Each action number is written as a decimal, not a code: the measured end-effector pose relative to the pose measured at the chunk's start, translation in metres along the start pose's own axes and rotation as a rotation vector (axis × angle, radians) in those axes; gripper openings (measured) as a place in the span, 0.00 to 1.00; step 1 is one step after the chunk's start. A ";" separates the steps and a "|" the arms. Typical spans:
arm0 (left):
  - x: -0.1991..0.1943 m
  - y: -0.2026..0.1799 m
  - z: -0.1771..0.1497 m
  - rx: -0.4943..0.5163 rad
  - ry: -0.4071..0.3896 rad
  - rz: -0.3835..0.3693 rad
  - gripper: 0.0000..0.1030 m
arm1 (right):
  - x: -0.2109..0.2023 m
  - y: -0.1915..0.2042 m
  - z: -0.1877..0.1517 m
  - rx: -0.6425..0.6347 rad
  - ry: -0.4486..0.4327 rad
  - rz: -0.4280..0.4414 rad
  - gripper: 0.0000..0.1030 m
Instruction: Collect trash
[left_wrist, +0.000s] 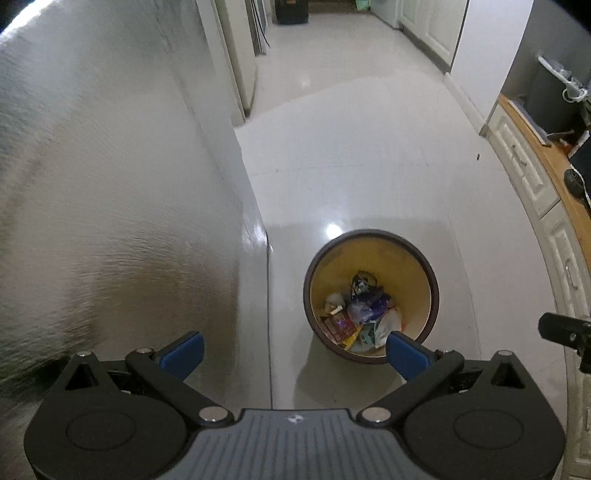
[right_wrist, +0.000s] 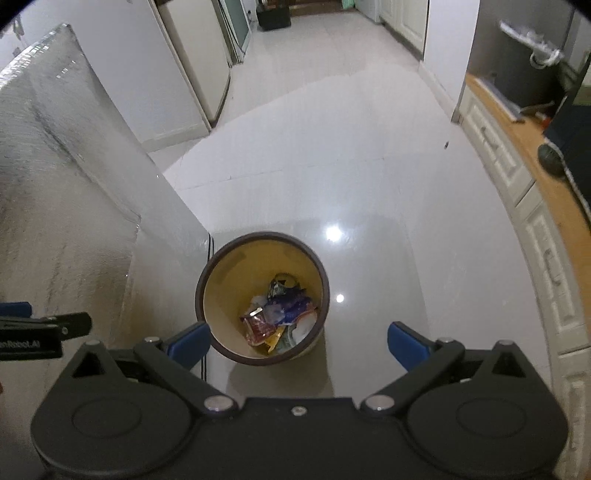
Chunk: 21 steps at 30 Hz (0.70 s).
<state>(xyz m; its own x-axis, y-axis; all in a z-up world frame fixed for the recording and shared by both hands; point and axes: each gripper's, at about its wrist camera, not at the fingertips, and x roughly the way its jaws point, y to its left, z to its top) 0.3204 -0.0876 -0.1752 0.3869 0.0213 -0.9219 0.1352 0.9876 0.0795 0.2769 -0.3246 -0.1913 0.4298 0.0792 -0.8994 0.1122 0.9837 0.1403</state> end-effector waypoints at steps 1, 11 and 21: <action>-0.008 -0.001 -0.002 0.004 -0.011 0.001 1.00 | -0.008 0.000 -0.002 -0.001 -0.011 -0.005 1.00; -0.076 -0.008 -0.020 0.005 -0.110 0.006 1.00 | -0.071 -0.005 -0.018 0.019 -0.081 -0.020 1.00; -0.140 -0.008 -0.047 -0.019 -0.227 -0.019 1.00 | -0.133 -0.018 -0.044 0.013 -0.154 -0.028 1.00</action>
<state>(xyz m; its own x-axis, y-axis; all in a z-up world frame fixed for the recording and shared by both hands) 0.2218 -0.0910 -0.0644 0.5798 -0.0303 -0.8142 0.1277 0.9903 0.0541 0.1782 -0.3453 -0.0926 0.5589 0.0246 -0.8289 0.1378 0.9829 0.1221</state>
